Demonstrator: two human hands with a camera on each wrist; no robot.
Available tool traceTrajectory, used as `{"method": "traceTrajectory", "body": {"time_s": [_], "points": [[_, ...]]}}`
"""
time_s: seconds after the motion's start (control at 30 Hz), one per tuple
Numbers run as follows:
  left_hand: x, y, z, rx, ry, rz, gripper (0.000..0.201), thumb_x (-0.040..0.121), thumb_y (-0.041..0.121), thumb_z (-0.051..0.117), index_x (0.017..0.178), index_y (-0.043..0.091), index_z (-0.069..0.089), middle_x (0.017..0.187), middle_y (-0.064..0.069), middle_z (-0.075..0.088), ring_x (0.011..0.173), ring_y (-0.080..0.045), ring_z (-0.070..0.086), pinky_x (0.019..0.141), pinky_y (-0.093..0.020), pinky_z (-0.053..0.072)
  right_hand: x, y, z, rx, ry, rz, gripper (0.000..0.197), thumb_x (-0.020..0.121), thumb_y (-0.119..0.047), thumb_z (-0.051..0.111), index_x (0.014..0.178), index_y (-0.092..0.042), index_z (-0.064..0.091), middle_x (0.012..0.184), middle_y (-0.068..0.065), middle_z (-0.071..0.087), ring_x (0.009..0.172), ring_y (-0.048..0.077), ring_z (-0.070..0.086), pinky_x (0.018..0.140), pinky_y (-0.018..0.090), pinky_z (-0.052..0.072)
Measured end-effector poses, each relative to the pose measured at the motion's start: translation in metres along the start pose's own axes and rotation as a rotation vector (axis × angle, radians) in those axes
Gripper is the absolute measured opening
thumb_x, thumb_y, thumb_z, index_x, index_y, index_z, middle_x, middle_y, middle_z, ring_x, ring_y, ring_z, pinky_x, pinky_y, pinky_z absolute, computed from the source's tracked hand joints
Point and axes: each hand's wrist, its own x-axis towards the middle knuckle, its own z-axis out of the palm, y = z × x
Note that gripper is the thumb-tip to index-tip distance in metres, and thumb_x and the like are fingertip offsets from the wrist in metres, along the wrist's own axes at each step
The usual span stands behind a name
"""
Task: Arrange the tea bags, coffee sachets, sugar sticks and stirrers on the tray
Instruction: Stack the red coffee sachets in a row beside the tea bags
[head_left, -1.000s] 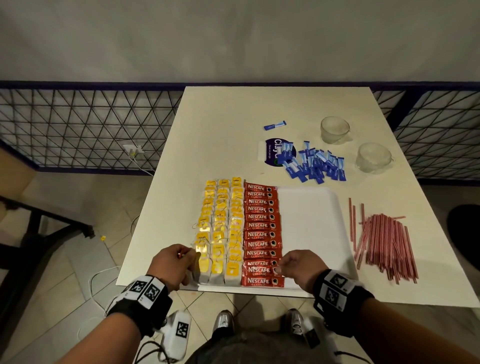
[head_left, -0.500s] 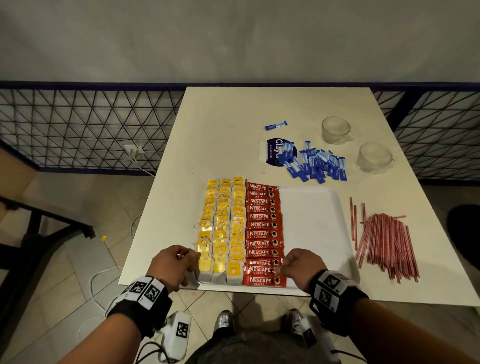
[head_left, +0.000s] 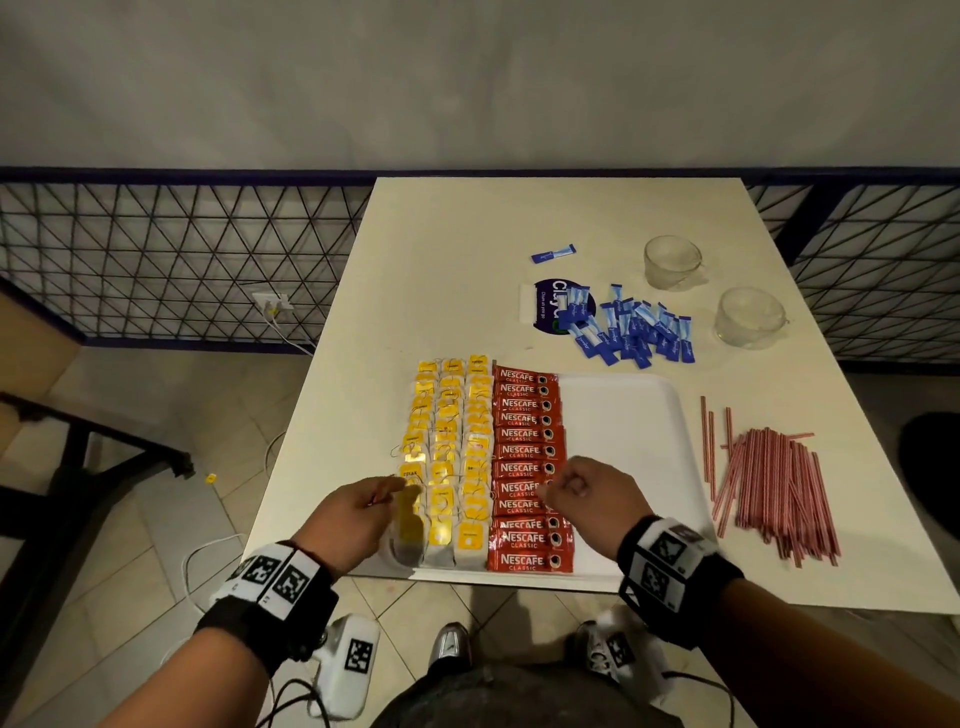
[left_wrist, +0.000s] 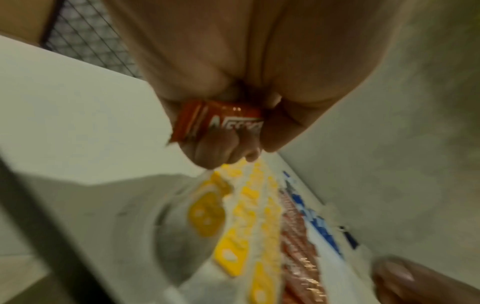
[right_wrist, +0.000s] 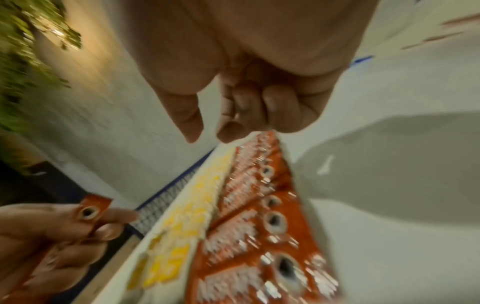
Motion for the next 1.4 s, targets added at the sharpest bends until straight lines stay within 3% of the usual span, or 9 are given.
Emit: {"method": "traceTrajectory", "body": {"time_s": [0.1, 0.17, 0.33, 0.5, 0.67, 0.8, 0.9, 1.13, 1.4], "points": [[-0.010, 0.039, 0.017, 0.059, -0.275, 0.102, 0.020, 0.099, 0.010, 0.049, 0.106, 0.024, 0.061, 0.056, 0.010, 0.060, 0.049, -0.003, 0.054, 0.049, -0.018, 0.044, -0.009, -0.036, -0.006, 0.121, -0.131, -0.214, 0.011, 0.082, -0.037, 0.070, 0.093, -0.035, 0.067, 0.087, -0.011, 0.065, 0.076, 0.002, 0.062, 0.068, 0.022, 0.051], [-0.011, 0.059, 0.029, 0.206, -0.425, 0.164, 0.017, 0.100, 0.022, 0.050, 0.091, 0.029, 0.063, 0.061, 0.008, 0.060, 0.053, -0.008, 0.056, 0.056, -0.026, 0.047, -0.014, -0.050, -0.007, 0.176, -0.195, -0.314, 0.017, 0.082, -0.031, 0.073, 0.098, -0.035, 0.068, 0.093, -0.010, 0.066, 0.069, -0.004, 0.059, 0.065, 0.018, 0.048], [-0.006, 0.077, 0.049, 0.154, -0.575, 0.126, 0.015, 0.097, 0.018, 0.056, 0.084, 0.012, 0.061, 0.061, -0.003, 0.061, 0.050, -0.016, 0.052, 0.055, -0.027, 0.044, -0.010, -0.038, -0.014, 0.212, -0.124, -0.328, 0.013, 0.082, -0.022, 0.073, 0.079, -0.034, 0.069, 0.085, -0.010, 0.068, 0.085, 0.005, 0.062, 0.081, 0.030, 0.051], [0.000, 0.054, 0.048, -0.185, -0.385, 0.079, 0.015, 0.092, -0.004, 0.055, 0.085, 0.005, 0.065, 0.070, -0.017, 0.063, 0.054, -0.024, 0.056, 0.049, -0.029, 0.047, -0.003, -0.009, -0.028, 0.319, -0.144, -0.082, 0.005, 0.083, -0.024, 0.073, 0.084, -0.021, 0.069, 0.081, 0.002, 0.071, 0.068, 0.007, 0.064, 0.065, 0.023, 0.050], [-0.001, 0.043, 0.062, -0.165, -0.229, 0.040, 0.013, 0.092, -0.001, 0.059, 0.079, 0.000, 0.057, 0.065, -0.013, 0.064, 0.051, -0.022, 0.055, 0.043, -0.026, 0.044, -0.003, 0.007, -0.030, 0.428, -0.258, 0.096, 0.004, 0.086, -0.013, 0.067, 0.082, -0.013, 0.068, 0.074, 0.004, 0.069, 0.040, 0.007, 0.035, 0.042, 0.019, 0.028], [-0.004, 0.040, 0.073, 0.101, -0.162, 0.002, 0.022, 0.093, 0.012, 0.060, 0.071, 0.011, 0.063, 0.061, -0.005, 0.063, 0.044, -0.011, 0.055, 0.043, -0.023, 0.045, -0.002, 0.020, -0.029, 0.216, -0.310, 0.099, 0.008, 0.082, -0.019, 0.073, 0.075, -0.016, 0.070, 0.058, -0.014, 0.066, 0.049, -0.002, 0.055, 0.050, 0.013, 0.040], [-0.006, 0.033, 0.083, 0.369, -0.120, 0.054, 0.023, 0.089, 0.019, 0.064, 0.066, 0.024, 0.062, 0.059, 0.008, 0.060, 0.046, -0.002, 0.053, 0.048, -0.015, 0.043, 0.001, 0.031, -0.020, 0.012, -0.325, 0.102, 0.009, 0.072, -0.030, 0.077, 0.070, -0.025, 0.070, 0.075, -0.012, 0.072, 0.080, 0.007, 0.067, 0.079, 0.030, 0.055], [-0.010, 0.022, 0.102, 0.611, -0.012, 0.117, 0.008, 0.091, 0.029, 0.059, 0.084, 0.024, 0.060, 0.094, 0.002, 0.068, 0.091, -0.016, 0.061, 0.071, -0.020, 0.038, -0.005, 0.039, -0.005, -0.145, -0.262, 0.119, 0.017, 0.072, -0.029, 0.079, 0.072, -0.027, 0.062, 0.080, -0.015, 0.064, 0.076, 0.003, 0.059, 0.063, 0.020, 0.043], [-0.006, 0.016, 0.106, 0.745, -0.014, 0.078, 0.019, 0.093, 0.027, 0.051, 0.093, 0.015, 0.065, 0.100, -0.006, 0.069, 0.096, -0.024, 0.062, 0.073, -0.025, 0.042, -0.004, 0.043, 0.003, -0.205, -0.219, 0.126, 0.008, 0.074, -0.028, 0.071, 0.070, -0.027, 0.064, 0.084, -0.013, 0.068, 0.080, 0.004, 0.061, 0.073, 0.023, 0.050]]}}
